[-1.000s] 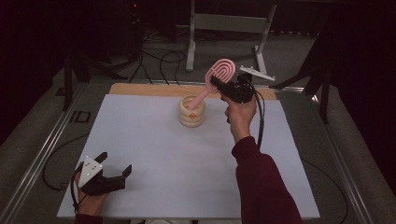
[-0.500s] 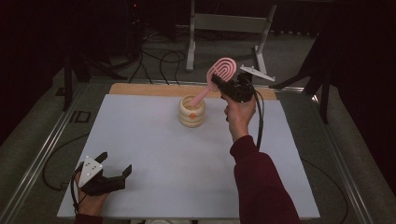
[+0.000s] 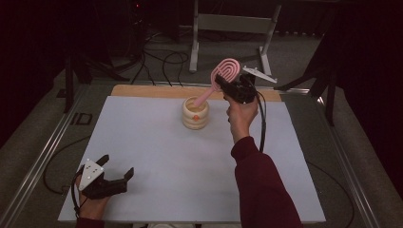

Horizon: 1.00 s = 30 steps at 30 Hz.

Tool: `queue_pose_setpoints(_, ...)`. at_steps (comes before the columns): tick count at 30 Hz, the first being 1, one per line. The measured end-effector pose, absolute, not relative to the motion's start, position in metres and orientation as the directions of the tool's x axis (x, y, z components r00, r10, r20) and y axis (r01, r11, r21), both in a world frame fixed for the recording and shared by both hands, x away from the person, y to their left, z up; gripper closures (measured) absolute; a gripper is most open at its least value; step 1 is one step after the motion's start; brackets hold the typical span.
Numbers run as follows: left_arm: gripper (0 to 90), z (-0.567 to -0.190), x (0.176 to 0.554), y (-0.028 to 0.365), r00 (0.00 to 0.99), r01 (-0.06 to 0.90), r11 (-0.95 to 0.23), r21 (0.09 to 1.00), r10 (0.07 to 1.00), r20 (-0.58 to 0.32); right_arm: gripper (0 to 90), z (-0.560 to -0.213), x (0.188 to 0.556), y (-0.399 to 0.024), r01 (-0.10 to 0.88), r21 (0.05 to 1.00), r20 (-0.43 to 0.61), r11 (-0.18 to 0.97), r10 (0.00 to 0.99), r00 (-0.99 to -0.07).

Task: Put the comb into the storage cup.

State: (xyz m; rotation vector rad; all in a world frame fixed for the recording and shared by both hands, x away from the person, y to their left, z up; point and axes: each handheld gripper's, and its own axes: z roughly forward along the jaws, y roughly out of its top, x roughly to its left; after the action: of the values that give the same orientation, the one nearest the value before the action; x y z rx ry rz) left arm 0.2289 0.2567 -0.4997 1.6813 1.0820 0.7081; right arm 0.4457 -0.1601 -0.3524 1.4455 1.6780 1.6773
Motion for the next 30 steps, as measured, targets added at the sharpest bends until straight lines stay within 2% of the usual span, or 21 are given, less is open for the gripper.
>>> queue_pose_setpoints(30,0.1,-0.4998,0.2287,0.2565,0.437,0.330,-0.124,0.936,0.899,-0.035,63.6,-0.3588,0.4544,-0.1627,0.372,0.895,0.377,-0.246,0.862,-0.338)
